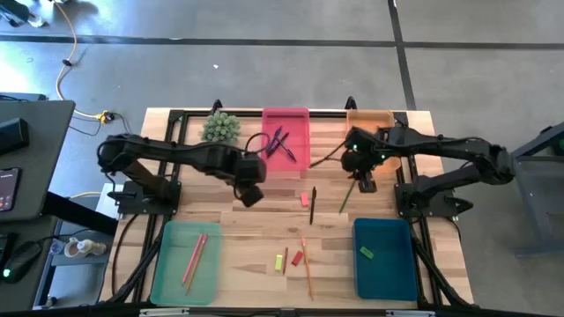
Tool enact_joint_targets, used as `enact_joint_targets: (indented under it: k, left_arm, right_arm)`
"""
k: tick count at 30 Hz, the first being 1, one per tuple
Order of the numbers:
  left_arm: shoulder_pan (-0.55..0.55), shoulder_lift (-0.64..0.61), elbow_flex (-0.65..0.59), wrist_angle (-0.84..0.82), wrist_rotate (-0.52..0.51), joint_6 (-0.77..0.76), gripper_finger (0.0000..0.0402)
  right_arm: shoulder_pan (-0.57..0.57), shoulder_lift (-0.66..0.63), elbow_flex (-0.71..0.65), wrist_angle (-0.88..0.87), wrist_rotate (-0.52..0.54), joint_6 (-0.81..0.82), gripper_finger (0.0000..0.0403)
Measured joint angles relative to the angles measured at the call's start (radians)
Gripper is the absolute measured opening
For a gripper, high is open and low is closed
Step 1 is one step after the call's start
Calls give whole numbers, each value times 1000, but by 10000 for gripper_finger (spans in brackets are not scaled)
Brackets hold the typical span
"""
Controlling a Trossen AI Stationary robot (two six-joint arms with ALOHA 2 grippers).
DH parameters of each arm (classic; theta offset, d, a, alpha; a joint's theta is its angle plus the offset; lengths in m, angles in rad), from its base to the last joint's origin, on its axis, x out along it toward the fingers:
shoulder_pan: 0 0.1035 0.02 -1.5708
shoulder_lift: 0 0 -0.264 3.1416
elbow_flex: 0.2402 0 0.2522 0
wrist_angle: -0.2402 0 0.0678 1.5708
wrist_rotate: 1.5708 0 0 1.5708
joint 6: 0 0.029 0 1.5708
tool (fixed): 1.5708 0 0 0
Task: Sort crayons/erasers/pens/pencils in bins
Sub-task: Put the green pencil into the green bin
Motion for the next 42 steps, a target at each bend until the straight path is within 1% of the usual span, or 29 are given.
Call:
enact_joint_targets:
  k: [1, 4, 6, 8, 15, 18, 22, 29, 33, 40, 42]
  left_arm:
    - [-8, -11, -15, 34, 0, -10, 85]
    - [-22, -33, -55, 39, 11, -18, 85]
    - [-32, -39, -72, 76, 16, -17, 85]
    - [-39, -46, -89, 58, 20, -17, 85]
    - [-50, -43, -91, 90, 19, 15, 85]
    - [-49, -43, -91, 93, 18, 17, 85]
    - [-50, -43, -91, 93, 18, 17, 85]
    - [-49, -43, -91, 93, 15, 17, 85]
    - [-49, -43, -91, 93, 15, 18, 85]
    - [-49, -43, -91, 93, 2, 17, 85]
    - [-49, -43, -91, 93, 1, 17, 85]
  right_arm:
    - [21, 0, 0, -3, 0, 0, 105]
    - [80, 0, 0, -5, 6, -8, 108]
    - [121, 0, 0, -12, 39, -8, 115]
    - [158, 0, 0, -18, 68, -17, 125]
    - [248, 4, 0, -27, 108, -124, 161]
    - [261, 26, 0, -30, 124, -162, 163]
    - [266, 81, 0, -26, 130, -168, 159]
    - [266, 225, 0, -19, 124, -164, 156]
    - [266, 298, 0, -29, 124, -103, 156]
    - [266, 324, -1, -30, 122, -44, 156]
    - [266, 312, -36, -9, 120, -21, 156]
